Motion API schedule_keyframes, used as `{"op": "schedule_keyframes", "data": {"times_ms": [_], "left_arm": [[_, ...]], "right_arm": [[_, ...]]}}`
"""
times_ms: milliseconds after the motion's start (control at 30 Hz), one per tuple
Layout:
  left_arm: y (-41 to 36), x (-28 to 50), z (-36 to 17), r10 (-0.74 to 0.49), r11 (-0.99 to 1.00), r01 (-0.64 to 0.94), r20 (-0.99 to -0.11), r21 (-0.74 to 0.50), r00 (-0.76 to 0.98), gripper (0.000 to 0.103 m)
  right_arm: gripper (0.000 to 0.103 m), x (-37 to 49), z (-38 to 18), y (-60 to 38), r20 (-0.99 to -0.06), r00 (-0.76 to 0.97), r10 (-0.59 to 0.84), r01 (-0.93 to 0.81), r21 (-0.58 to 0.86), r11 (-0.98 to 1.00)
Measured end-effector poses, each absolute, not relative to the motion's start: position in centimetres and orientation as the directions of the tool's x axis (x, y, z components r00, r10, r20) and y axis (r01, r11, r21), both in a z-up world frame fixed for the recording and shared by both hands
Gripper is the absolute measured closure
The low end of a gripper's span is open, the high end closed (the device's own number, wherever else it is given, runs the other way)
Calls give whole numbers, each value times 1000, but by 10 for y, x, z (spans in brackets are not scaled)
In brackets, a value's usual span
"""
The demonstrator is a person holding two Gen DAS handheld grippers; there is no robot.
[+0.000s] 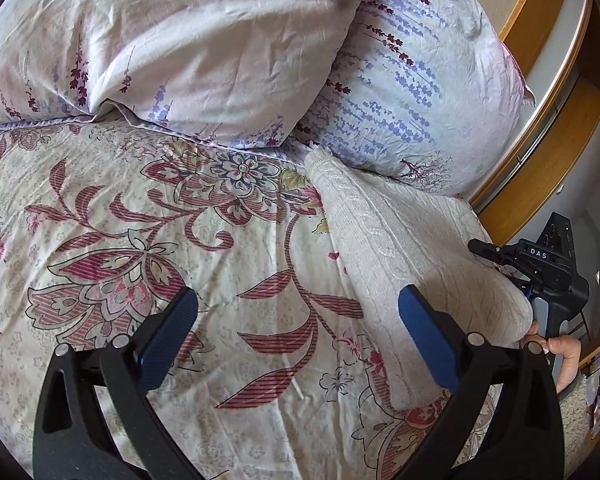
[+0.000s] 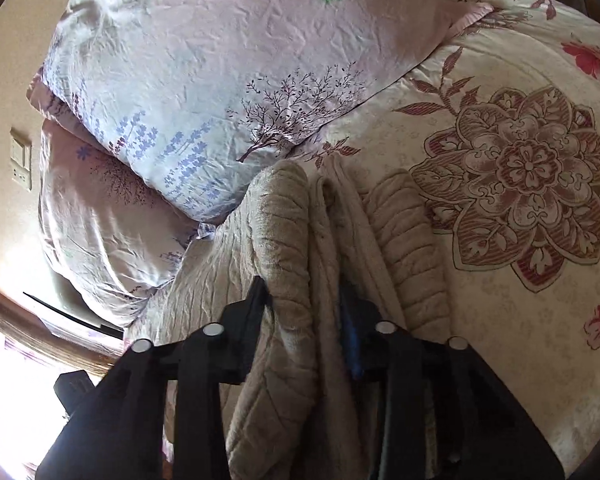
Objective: Fold small clothes
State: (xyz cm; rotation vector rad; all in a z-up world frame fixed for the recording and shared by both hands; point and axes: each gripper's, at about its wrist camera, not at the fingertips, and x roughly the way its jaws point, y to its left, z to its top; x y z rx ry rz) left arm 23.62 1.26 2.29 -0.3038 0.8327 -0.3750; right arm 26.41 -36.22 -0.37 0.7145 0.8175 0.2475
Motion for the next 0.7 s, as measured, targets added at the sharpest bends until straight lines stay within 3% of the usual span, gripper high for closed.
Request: {"op": "schedule_keyframes", "data": {"times_ms": [67,300,433,533,600,700], "left_arm": [[14,237,22,-438,891,201,-658,-406,612,3],[16,237,22,-442,889,198,-657,-414,611,3],[12,236,22,-452,886,221,-657,-406,603,3],[7,232,24,-458,886,253,-652,-387,605,3],[5,230,26,-474,879,276,-644,-389,600,3],[0,224,33,-513,858,338,-614,-387,599,3]], "right_arm": [[87,263,6,-360,-568,684,458,41,657,753],[88,238,53,-375,-476,802,360,8,612,791],[87,250,13,-388,-609,717,338,121,587,801],[79,247,-9,-400,-603,699,386,149,650,745],[64,240,-6,-407,-583,704,405,145,677,722],[58,223,2,-412,-574,716,398,130,669,731]]}}
